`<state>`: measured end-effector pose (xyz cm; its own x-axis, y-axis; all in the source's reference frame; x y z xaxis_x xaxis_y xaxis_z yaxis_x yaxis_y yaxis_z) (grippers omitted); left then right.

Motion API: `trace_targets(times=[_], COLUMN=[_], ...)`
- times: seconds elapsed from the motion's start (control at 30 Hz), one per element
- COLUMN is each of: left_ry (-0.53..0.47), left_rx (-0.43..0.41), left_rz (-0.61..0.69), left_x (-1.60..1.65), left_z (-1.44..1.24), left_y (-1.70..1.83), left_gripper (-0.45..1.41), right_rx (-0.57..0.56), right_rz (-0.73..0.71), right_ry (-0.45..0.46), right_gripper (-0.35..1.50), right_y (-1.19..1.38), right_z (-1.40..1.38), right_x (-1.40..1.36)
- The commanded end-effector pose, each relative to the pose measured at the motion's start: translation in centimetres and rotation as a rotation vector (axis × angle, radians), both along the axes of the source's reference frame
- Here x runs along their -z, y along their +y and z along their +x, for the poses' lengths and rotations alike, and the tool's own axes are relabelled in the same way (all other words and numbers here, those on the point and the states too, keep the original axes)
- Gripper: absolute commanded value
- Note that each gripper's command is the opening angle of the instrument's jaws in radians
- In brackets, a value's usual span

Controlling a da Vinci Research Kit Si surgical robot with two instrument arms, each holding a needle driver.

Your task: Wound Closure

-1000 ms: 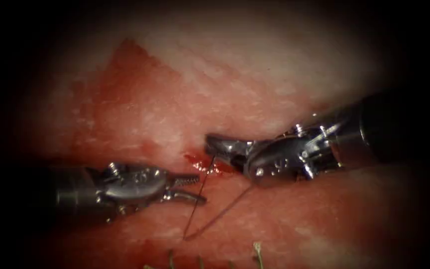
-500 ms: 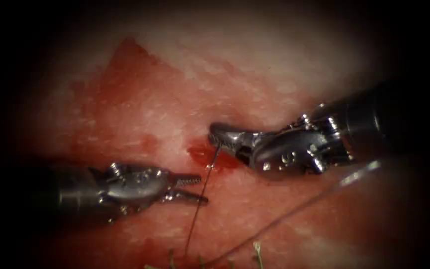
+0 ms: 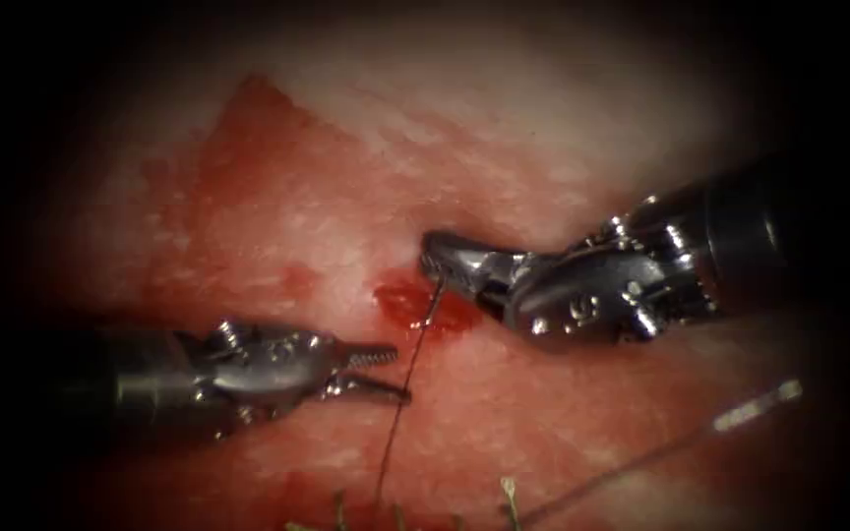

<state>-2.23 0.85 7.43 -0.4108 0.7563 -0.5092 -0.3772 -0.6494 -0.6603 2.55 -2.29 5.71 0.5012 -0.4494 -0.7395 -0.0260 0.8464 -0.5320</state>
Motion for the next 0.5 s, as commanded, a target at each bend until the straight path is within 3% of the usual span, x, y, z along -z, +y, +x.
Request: trace_targets(times=[0.03, 0.2, 0.27, 0.5], left_ry=[-0.002, -0.002, -0.002, -0.002], left_rx=[-0.002, -0.002, -0.002, -0.003], left_rz=[0.004, 0.004, 0.004, 0.004], left_x=[-0.05, -0.05, -0.05, -0.05], left_z=[-0.07, -0.07, -0.07, -0.07], left_y=[-0.08, -0.08, -0.08, -0.08], left_gripper=[0.05, 0.05, 0.05, 0.05], right_rx=[-0.002, -0.003, -0.069, -0.16], right_rz=[0.003, -0.003, 0.126, 0.303], right_ry=[0.002, 0.001, 0.043, 0.105], right_gripper=[-0.35, -0.35, -0.35, -0.35], right_y=[-0.08, -0.05, -0.02, 0.04], right_z=[0.02, 0.01, 0.0, -0.05], right_x=[-0.05, -0.06, -0.13, -0.3])
